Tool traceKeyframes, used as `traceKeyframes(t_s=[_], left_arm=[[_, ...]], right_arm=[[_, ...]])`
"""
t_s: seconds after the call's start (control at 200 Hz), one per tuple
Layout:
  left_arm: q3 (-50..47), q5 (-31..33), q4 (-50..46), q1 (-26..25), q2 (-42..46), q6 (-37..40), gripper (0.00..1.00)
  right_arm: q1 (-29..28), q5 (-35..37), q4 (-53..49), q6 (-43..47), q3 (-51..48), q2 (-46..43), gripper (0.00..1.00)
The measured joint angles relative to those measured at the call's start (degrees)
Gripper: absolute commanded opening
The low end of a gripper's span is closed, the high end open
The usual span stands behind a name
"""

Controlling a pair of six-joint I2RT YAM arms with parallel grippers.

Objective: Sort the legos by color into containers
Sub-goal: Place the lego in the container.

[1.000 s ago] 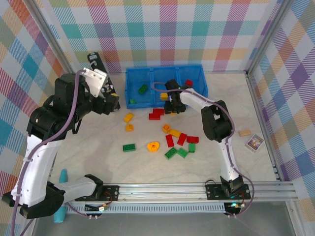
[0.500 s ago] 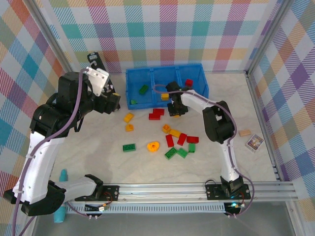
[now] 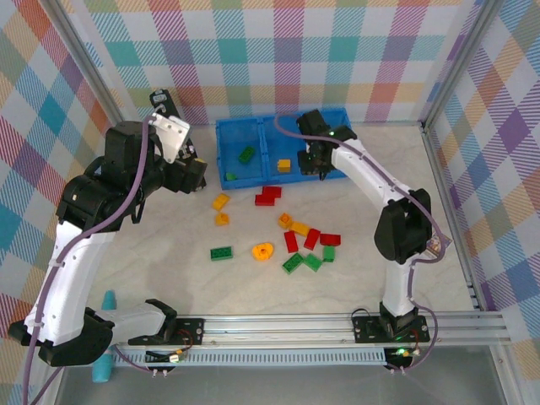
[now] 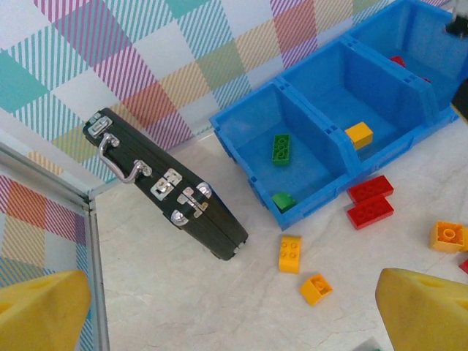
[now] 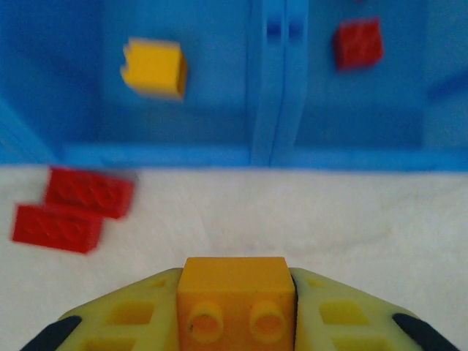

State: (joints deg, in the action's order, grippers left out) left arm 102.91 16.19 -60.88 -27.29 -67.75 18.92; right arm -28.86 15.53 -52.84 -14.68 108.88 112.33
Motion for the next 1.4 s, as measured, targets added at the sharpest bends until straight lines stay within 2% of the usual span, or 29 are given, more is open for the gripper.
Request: traceKeyframes(t_s=[0.13, 0.275, 0.355, 0.485, 0.585, 0.7, 0.84, 1.095, 1.285, 1.4], left_arm=[[-0.3, 1.0, 0.1, 0.0, 0.2, 0.3, 1.00], [-1.7, 1.9, 0.6, 0.0, 1.3, 0.7, 1.00], [-2.0, 2.0, 0.9, 0.0, 1.8, 0.9, 1.00], [-2.7, 2.4, 1.2, 0.0, 2.6, 1.3, 1.00], [-3.5, 2.6, 1.2, 0.0, 3.3, 1.5, 1.00], [-4.2, 2.6, 1.2, 0.0, 4.0, 1.5, 1.00], [-4.3, 2.5, 1.2, 0.0, 4.3, 1.5, 1.00], [-5.3, 2.4, 1.3, 0.0, 4.5, 1.5, 1.00], [-5.3, 2.4, 1.3, 0.0, 4.5, 1.5, 1.00], [-5.3, 2.4, 1.3, 0.0, 4.5, 1.5, 1.00]], right_arm=[[0.0, 0.5, 5.7, 1.9, 2.3, 0.3, 0.32], [0.0, 0.6, 17.3, 3.4, 2.2, 2.7, 0.30], [0.0, 0.5, 23.4, 3.6, 2.4, 5.7, 0.30], [0.0, -0.7, 27.5, 3.6, 7.4, 13.9, 0.30], [0.2, -1.7, 27.9, 3.6, 12.7, 20.7, 0.31], [0.4, -2.8, 26.4, 3.3, 17.6, 26.7, 0.37], [0.5, -3.6, 23.6, 3.1, 21.3, 30.8, 0.39], [0.5, -3.6, 21.1, 2.8, 21.2, 31.0, 0.53], [0.7, -4.4, 17.5, 3.2, 21.2, 29.9, 0.54], [0.7, -5.1, 14.2, 3.4, 18.8, 24.9, 0.55]])
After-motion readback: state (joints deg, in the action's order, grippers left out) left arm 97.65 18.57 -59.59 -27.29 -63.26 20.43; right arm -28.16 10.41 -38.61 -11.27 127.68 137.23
